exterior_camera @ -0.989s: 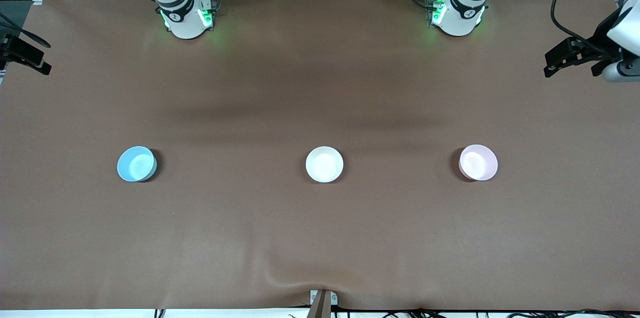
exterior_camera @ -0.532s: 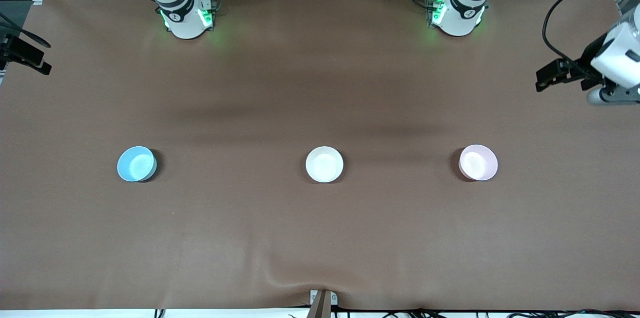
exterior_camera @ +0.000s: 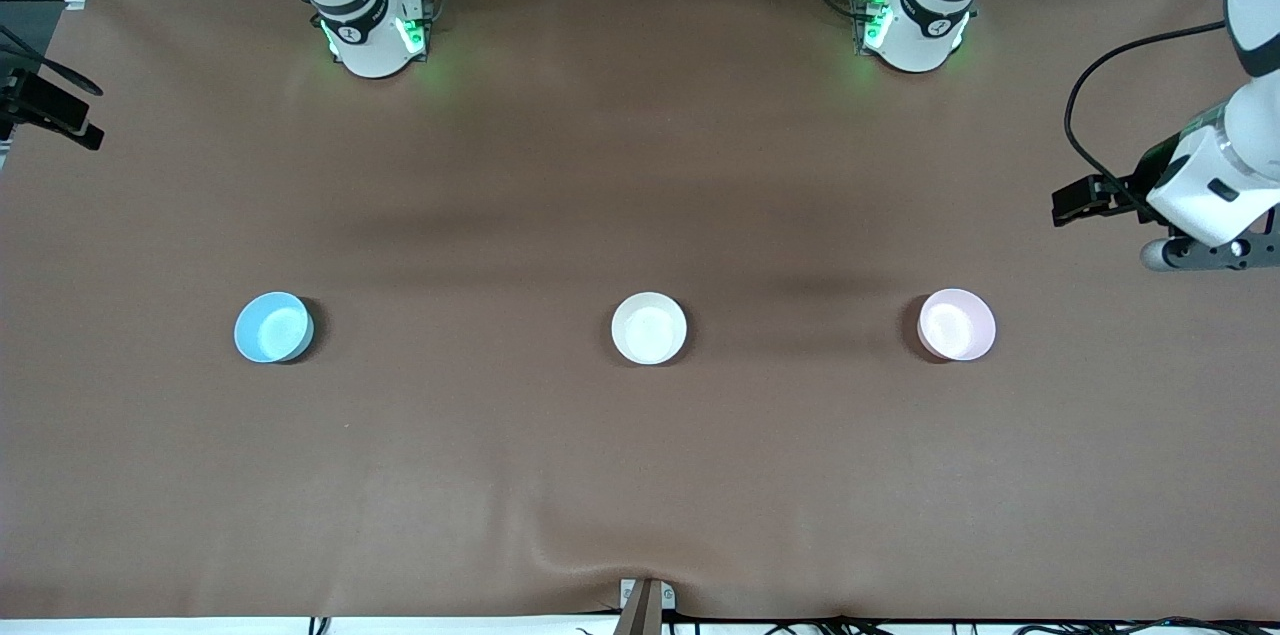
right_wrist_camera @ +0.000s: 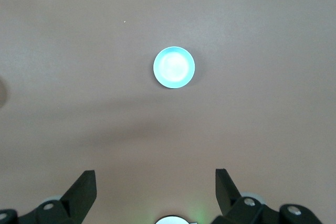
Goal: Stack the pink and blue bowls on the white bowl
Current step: 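Reach the left gripper down to the pink bowl's rim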
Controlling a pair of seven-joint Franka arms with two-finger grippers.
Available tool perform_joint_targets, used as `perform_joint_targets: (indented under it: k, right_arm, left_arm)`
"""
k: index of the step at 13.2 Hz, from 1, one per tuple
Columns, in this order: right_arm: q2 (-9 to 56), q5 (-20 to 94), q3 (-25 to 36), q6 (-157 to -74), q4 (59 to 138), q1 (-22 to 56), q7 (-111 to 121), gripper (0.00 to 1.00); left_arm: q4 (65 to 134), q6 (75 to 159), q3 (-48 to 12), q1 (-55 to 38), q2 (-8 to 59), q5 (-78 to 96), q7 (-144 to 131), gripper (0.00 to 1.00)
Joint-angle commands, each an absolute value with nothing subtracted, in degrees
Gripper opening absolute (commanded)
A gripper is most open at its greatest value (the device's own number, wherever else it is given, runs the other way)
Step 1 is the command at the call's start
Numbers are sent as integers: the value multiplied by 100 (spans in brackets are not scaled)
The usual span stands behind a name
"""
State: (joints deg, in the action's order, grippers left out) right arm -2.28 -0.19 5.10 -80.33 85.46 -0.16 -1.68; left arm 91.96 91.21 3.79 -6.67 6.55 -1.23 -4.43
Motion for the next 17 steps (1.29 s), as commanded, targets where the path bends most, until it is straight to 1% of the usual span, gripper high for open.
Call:
perform_joint_targets:
  k: [1, 3, 4, 7, 10, 12, 15, 17]
  right_arm:
    - [-220, 35, 492, -8024, 8517, -35, -132, 100]
    - [-220, 35, 492, -8024, 8517, -35, -132, 100]
    - [-220, 35, 492, -8024, 8517, -35, -132, 100]
    - [-220, 35, 492, -8024, 8517, -35, -132, 100]
    - [-220, 35, 492, -8024, 8517, -35, -132, 100]
    - [-211, 9, 492, -8042, 8508, -35, -132, 100]
    - [-211, 0, 492, -8042, 8499, -53, -132, 100]
    - [-211, 0, 492, -8051, 8499, -35, -132, 100]
  left_arm:
    - [9149, 9307, 369, -545, 1027, -53, -343, 100]
    - [9193, 9509, 369, -519, 1291, -53, -343, 100]
    - [9333, 9762, 369, -475, 1327, -53, -351, 100]
    - [9947, 10720, 360, -422, 1354, 26, -352, 100]
    - [10712, 11748, 360, -264, 1353, 229, -343, 100]
    - [11082, 12311, 360, -185, 1467, 229, -334, 100]
    - [11083, 12514, 360, -176, 1792, 263, -343, 99]
    - [11092, 12786, 360, -1, 2116, 448, -334, 91]
